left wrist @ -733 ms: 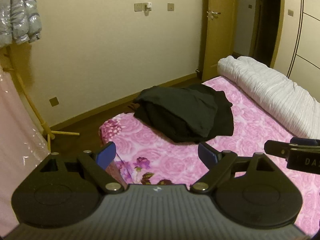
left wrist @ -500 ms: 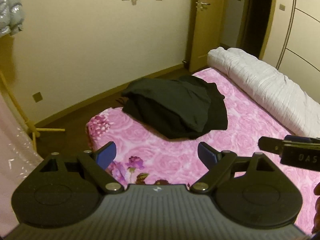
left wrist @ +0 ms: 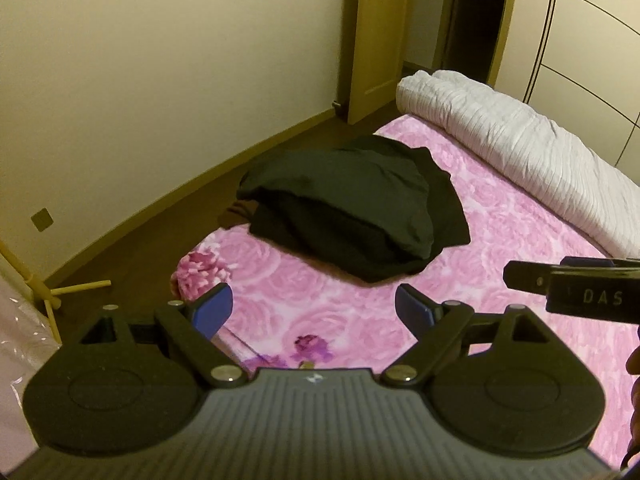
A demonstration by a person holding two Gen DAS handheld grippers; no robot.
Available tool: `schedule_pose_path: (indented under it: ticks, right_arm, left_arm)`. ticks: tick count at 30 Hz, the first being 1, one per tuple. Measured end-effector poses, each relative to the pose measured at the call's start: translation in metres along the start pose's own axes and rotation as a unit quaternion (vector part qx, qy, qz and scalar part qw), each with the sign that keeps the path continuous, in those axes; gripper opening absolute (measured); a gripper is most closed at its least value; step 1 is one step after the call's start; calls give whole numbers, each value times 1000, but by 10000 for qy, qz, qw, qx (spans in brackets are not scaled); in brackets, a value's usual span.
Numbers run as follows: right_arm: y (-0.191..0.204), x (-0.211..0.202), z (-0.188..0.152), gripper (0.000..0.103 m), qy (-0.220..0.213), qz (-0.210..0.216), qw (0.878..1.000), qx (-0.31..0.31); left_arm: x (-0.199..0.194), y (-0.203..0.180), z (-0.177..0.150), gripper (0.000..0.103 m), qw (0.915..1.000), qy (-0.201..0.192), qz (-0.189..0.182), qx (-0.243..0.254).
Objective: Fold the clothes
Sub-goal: 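Move both grippers toward the pile of black clothes on the bed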
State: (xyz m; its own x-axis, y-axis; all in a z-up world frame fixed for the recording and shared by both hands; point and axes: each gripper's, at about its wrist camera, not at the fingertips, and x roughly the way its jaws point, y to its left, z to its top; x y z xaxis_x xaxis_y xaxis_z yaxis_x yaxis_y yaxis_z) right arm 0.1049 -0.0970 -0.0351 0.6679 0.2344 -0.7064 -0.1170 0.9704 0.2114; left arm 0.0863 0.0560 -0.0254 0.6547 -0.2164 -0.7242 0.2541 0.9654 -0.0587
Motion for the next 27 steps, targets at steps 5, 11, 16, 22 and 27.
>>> schedule_pose_path:
  ticks: [5, 11, 16, 22, 27]
  right_arm:
    - [27, 20, -1, 78, 92, -151, 9998, -66]
    - [37, 36, 7, 78, 198, -373, 9991, -47]
    - [24, 46, 15, 78, 358, -200, 9990, -154]
    - [13, 67, 35, 78, 469, 5, 9987, -172]
    - [-1, 82, 52, 78, 488, 104, 9987, -82]
  left_arm:
    - [11, 15, 3, 86, 9999, 65, -64, -64]
    - [29, 12, 6, 86, 9994, 244, -218, -56]
    - [43, 1, 14, 86, 9991, 321, -274, 3]
    - [61, -10, 36, 86, 9991, 394, -151, 92]
    - [74, -22, 54, 86, 9989, 406, -64, 209]
